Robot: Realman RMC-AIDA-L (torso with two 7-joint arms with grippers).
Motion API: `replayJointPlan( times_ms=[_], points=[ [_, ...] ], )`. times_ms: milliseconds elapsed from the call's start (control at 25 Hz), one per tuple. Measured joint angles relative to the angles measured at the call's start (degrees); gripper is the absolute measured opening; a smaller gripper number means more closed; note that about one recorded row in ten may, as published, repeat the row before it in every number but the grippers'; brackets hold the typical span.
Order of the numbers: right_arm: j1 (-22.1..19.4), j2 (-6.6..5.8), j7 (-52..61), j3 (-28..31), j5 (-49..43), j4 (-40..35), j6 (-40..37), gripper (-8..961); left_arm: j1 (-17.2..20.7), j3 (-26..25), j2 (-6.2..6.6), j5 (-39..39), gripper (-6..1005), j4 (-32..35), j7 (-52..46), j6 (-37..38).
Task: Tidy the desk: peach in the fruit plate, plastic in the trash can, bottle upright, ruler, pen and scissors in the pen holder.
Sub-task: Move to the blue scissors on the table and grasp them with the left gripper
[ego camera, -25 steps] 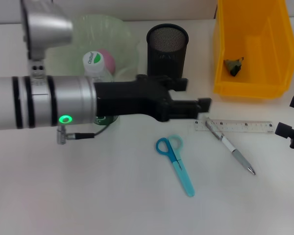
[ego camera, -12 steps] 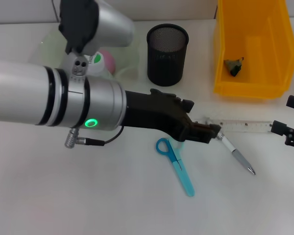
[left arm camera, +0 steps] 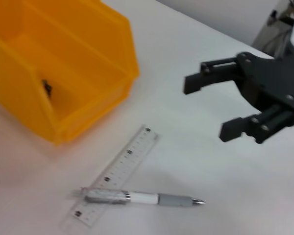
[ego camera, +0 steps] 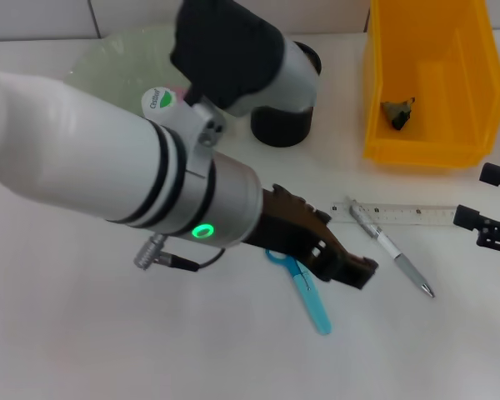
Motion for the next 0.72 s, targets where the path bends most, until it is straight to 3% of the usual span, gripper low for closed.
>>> replayJointPlan(
  times_ms=[320,720],
  points=[
    [-0.34,0.05,-0.03,-0.05,-0.03,0.11,0.51,827,-4.17,2.59,-0.01,3.96,781,-0.41,0.65,3.07],
    [-0.2,0.12,0.42,0.58,-0.72,1.62,0.56,827,-10.96,1.81,0.0,4.29,775,-2.15,15.67,7.86]
  ],
)
